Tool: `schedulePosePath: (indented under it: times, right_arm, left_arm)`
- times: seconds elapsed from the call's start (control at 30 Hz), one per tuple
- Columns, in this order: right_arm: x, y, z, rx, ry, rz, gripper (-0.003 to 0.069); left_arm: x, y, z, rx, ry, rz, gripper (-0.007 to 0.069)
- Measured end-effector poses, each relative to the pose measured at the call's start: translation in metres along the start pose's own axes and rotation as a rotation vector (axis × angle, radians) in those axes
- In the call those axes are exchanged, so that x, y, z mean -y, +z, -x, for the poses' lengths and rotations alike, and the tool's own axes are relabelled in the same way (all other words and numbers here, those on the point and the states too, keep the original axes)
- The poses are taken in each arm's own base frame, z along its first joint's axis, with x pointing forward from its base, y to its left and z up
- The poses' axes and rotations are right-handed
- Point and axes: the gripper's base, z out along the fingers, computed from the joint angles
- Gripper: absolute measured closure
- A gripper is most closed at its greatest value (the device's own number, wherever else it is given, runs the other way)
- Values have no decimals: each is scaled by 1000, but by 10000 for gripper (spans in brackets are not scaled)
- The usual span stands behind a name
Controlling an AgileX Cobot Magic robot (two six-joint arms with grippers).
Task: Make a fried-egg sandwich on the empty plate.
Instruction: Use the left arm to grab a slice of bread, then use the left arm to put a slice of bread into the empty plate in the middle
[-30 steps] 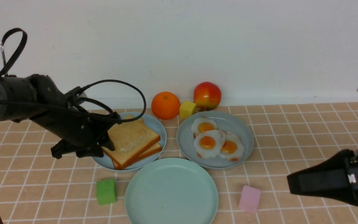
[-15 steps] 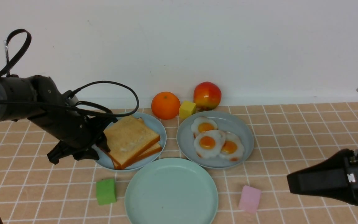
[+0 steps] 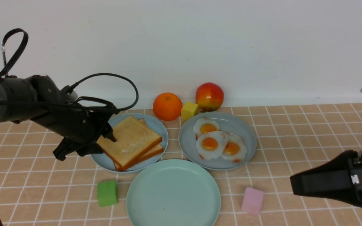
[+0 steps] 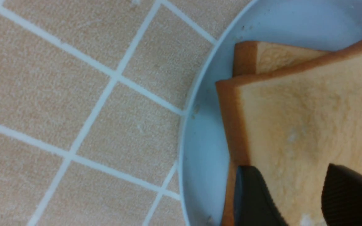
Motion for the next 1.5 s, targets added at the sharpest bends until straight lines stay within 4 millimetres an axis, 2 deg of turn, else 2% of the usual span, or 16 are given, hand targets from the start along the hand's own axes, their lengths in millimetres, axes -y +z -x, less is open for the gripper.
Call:
schedulePosePath:
  times: [0.4, 0.63, 0.8, 0.9, 1.03, 1.2, 1.23, 1.27, 1.43, 1.47, 1.5]
  right_arm:
    - [0, 0, 0, 0, 0, 0, 417]
    - [0, 0, 0, 0, 0, -1, 417]
    - [0, 0, 0, -2, -2, -2, 417]
    - [1, 0, -1, -9, -8, -12, 417]
    - [1, 0, -1, -10, -9, -14, 417]
    - [1, 0, -1, -11, -11, -16, 417]
    - [2, 0, -1, -12, -11, -17, 417]
    - [2, 0, -1, -12, -11, -17, 417]
    - [2, 0, -1, -12, -14, -17, 417]
    - [2, 0, -1, -12, -14, -17, 417]
    - [2, 0, -1, -12, -14, -17, 417]
  left_arm:
    - [-2, 2, 1, 10, 37, 17, 295]
    - [-9, 22, -1, -18, 12, 44, 302]
    - [-8, 25, 0, -21, -5, 39, 381]
    - [-8, 25, 0, -21, -16, 34, 478]
    - [-7, 23, 1, -17, -15, 29, 531]
    - [-2, 9, 2, -1, 10, 17, 531]
    - [2, -4, 4, 19, 26, -1, 535]
    - [3, -6, 4, 23, 30, -3, 536]
    - [24, -69, 8, 136, 112, -107, 538]
    - [26, -74, 8, 144, 117, -116, 538]
    - [30, -92, 7, 165, 149, -141, 539]
